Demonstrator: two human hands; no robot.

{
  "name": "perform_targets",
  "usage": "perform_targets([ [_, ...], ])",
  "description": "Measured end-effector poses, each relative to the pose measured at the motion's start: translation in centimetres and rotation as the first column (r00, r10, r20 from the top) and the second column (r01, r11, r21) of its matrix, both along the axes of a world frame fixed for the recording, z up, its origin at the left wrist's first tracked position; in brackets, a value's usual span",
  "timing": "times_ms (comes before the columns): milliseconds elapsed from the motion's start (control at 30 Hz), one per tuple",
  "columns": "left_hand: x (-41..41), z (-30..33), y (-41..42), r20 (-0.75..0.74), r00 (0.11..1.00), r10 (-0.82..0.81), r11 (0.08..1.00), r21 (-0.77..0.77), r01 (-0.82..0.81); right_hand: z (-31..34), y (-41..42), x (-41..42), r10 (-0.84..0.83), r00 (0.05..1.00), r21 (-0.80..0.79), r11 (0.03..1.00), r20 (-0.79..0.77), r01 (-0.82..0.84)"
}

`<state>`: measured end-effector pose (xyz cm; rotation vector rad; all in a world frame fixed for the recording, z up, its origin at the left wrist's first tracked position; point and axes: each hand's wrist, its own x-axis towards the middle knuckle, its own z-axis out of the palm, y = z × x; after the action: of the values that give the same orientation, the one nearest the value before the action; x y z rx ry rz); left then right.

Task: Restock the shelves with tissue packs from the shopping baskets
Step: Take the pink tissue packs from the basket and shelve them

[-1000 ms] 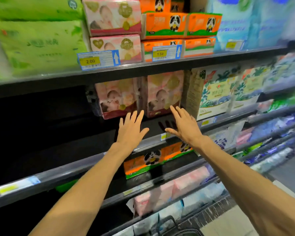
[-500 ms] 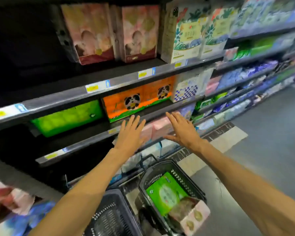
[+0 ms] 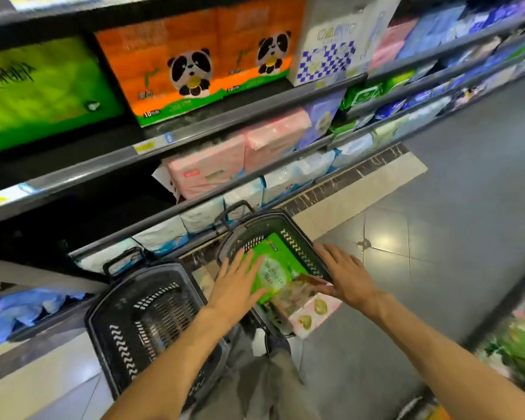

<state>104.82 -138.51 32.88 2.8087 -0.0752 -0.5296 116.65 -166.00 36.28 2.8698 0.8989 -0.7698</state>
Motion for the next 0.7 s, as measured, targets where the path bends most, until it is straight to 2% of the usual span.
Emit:
perform_targets([
  [200,-2.2,-9.8,-7.2,-0.191,0.981,0.036,0.996,-0.077,-0.051,-9.4,-5.5,-0.6,0.040,0.984,-0.131,0.989,-0.174,-0.064],
  [333,-3.0,-17.1,-12.5,-0.320,0.942,0.100,0.971,-0.177,-0.163,-16.6,-8.8,0.0,0.050,0.972,-0.181,0.979,-0.230,-0.094],
  [400,-3.1,-20.2,-14.9,-0.361,0.925,0.118,0.969,-0.163,-0.187,-20.1,-10.4,0.7,0.033,0.968,-0.198,0.977,-0.250,-0.084],
  [533,-2.3,-24.7,-19.2,-0.413,0.901,0.134,0.973,-0.119,-0.199,-26.1,-13.0,2.2,0.035,0.961,-0.182,0.979,-0.273,-0.087],
  [600,-2.6,-27.4,-20.7,-0.364,0.912,0.188,0.962,-0.121,-0.247,-28.3,-13.9,2.5,0.077,0.959,-0.163,0.979,-0.272,-0.125],
  [700,-3.1,-29.7,-21.8,-0.363,0.904,0.225,0.951,-0.120,-0.284,-30.1,-13.9,3.1,0.105,0.958,-0.050,0.991,-0.266,-0.123],
])
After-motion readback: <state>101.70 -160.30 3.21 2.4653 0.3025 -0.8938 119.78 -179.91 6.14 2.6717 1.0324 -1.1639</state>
